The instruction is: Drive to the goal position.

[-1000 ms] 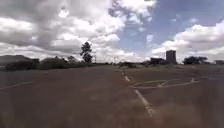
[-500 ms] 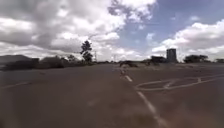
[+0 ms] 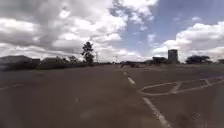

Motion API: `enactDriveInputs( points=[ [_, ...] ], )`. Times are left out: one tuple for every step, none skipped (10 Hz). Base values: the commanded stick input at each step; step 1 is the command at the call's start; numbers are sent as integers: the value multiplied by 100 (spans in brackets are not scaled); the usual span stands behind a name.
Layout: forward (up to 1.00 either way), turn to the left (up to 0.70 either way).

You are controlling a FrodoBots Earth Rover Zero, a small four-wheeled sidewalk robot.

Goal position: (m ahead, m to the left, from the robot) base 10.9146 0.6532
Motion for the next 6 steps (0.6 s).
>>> enactDriveInputs(
  points=[
    [70,0],
    [70,0],
    [70,0],
    [70,0],
    [70,0],
    [70,0]
  ],
)
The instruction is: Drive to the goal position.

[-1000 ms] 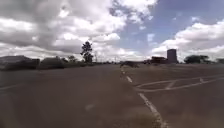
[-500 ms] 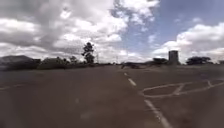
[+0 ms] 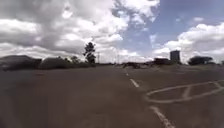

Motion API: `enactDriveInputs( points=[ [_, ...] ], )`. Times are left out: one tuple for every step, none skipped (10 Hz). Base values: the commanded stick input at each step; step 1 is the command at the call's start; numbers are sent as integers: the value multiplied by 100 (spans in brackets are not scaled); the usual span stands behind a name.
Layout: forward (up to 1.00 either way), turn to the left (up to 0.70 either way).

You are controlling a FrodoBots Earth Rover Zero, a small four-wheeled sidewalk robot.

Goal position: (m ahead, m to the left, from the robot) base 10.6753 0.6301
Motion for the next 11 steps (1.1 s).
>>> enactDriveInputs(
  points=[
    [70,0],
    [70,-10],
    [70,-26],
    [70,-28],
    [70,-28],
    [70,-14],
    [70,0],
    [70,0],
    [70,0],
    [70,0],
    [70,0]
  ],
)
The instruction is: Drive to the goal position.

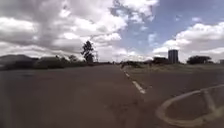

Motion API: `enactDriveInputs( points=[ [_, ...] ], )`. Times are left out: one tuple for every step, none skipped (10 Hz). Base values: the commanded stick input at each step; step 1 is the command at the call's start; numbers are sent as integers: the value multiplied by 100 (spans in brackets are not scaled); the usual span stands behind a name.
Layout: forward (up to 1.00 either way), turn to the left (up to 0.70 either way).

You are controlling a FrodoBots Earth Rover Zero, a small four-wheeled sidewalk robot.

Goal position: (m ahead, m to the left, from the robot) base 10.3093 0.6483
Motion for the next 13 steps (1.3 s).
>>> enactDriveInputs(
  points=[
    [70,0],
    [70,0],
    [70,0],
    [70,0],
    [70,0],
    [70,0],
    [70,0],
    [70,0],
    [70,0],
    [70,0],
    [70,0],
    [70,0],
    [70,0]
  ],
)
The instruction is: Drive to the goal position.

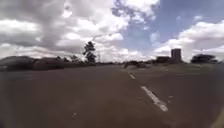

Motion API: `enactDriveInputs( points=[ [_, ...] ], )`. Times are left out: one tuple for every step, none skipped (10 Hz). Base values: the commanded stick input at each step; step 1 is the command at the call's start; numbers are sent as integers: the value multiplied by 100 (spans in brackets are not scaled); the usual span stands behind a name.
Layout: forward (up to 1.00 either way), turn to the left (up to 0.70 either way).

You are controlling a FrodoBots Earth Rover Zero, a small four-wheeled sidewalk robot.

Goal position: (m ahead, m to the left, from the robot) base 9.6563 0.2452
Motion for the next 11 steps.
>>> enactDriveInputs(
  points=[
    [70,0],
    [70,0],
    [70,0],
    [70,0],
    [70,0],
    [70,0],
    [70,0],
    [70,0],
    [70,0],
    [70,0],
    [70,0]
  ],
)
